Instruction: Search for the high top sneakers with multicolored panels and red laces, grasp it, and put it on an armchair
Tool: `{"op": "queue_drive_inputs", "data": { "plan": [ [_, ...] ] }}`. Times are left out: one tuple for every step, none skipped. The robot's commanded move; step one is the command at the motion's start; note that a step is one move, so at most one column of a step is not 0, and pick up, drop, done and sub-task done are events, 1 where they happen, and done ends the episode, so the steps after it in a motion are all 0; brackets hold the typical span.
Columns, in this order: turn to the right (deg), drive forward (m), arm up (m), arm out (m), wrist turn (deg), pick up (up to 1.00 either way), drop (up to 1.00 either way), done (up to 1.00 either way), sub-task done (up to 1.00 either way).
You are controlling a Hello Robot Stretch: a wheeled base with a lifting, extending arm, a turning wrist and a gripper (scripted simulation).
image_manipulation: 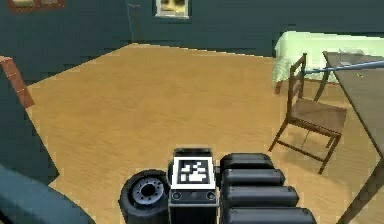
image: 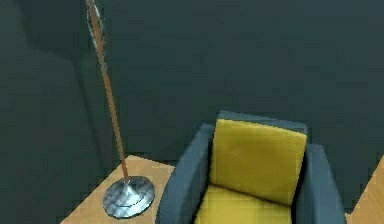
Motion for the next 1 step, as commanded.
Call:
{"op": "queue_drive_inputs", "data": {
  "plan": [
    [3.0,0.0,0.0,0.0,0.0,0.0,0.0,0.0,0.0]
  ]
}}
